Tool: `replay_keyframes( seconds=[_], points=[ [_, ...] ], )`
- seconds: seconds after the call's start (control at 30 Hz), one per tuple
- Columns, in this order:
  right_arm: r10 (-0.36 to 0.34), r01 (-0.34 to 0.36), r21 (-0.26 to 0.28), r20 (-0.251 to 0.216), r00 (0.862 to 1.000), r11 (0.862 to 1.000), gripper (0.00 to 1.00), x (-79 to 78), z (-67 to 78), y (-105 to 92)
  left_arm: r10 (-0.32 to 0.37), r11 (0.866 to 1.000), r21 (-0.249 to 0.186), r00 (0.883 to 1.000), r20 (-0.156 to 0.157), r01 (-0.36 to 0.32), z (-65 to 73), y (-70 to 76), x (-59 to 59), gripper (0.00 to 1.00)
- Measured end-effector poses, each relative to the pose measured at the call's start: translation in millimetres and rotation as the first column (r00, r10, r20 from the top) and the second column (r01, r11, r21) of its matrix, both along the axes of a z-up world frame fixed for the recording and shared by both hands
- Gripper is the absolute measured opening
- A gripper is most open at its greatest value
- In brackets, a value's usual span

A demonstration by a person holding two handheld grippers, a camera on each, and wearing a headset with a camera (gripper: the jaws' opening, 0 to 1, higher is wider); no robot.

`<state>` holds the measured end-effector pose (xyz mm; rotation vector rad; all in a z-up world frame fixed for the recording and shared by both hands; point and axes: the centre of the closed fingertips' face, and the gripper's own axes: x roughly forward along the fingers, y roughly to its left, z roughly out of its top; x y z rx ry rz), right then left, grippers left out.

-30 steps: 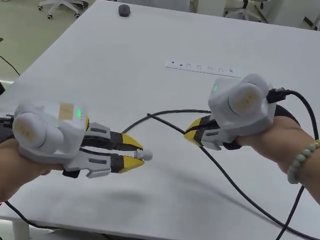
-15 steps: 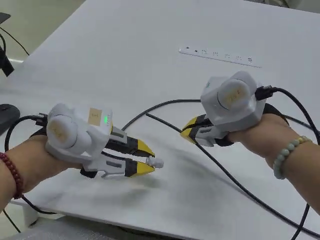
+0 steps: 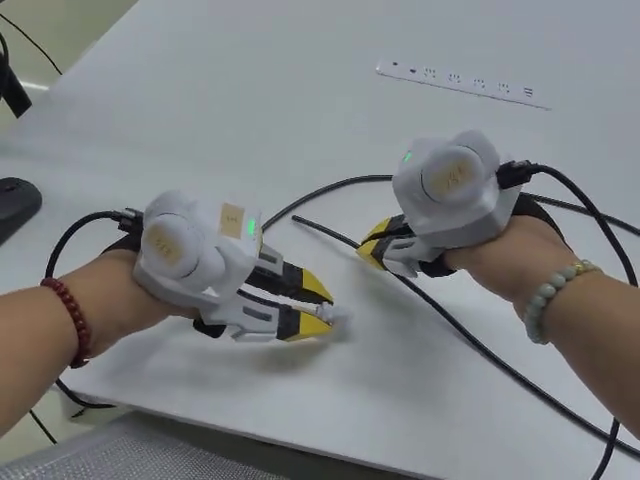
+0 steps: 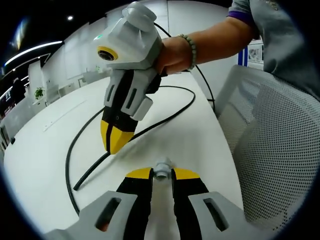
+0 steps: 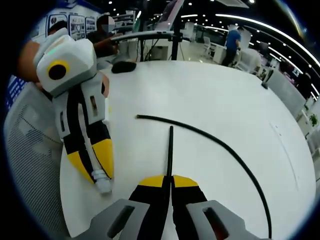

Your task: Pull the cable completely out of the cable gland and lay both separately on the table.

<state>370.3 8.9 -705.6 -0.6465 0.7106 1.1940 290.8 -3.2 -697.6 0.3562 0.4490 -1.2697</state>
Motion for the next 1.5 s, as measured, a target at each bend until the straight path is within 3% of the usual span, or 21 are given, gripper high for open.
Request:
replay_keyframes(
  seconds=[0.43, 1.0, 1.2, 1.33, 1.5],
  points=[
    [0.016, -0.016, 0.009, -0.011, 1.0, 1.0, 0.0, 6.5, -6.3, 9.5, 0.006, 1.0, 0.001, 1.0, -0.016, -0.006, -7.5, 0.1, 8.0, 0.16],
    [0.027, -0.026, 0.03, -0.036, 0.999, 0.999, 0.0, 4.5, -8.7, 11.2, 0.058, 0.995, -0.076, 0.994, -0.088, -0.065, -7.0, -3.5, 10.9, 0.16],
    [0.031, -0.028, 0.049, -0.052, 0.998, 0.998, 0.11, 1.8, -8.0, 13.3, 0.087, 0.991, -0.092, 0.988, -0.13, -0.099, -3.0, 2.4, 7.8, 0.16],
    [0.015, -0.012, 0.071, -0.049, 0.999, 0.997, 0.15, 4.0, -2.8, 12.2, 0.11, 0.989, -0.086, 0.986, -0.122, -0.121, -0.4, 7.2, 8.5, 0.24],
    [-0.003, 0.006, 0.094, -0.028, 1.0, 0.996, 0.21, 7.3, 7.6, 9.6, 0.138, 0.986, -0.08, 0.983, -0.12, -0.148, 4.5, 18.6, 9.7, 0.25]
  ],
)
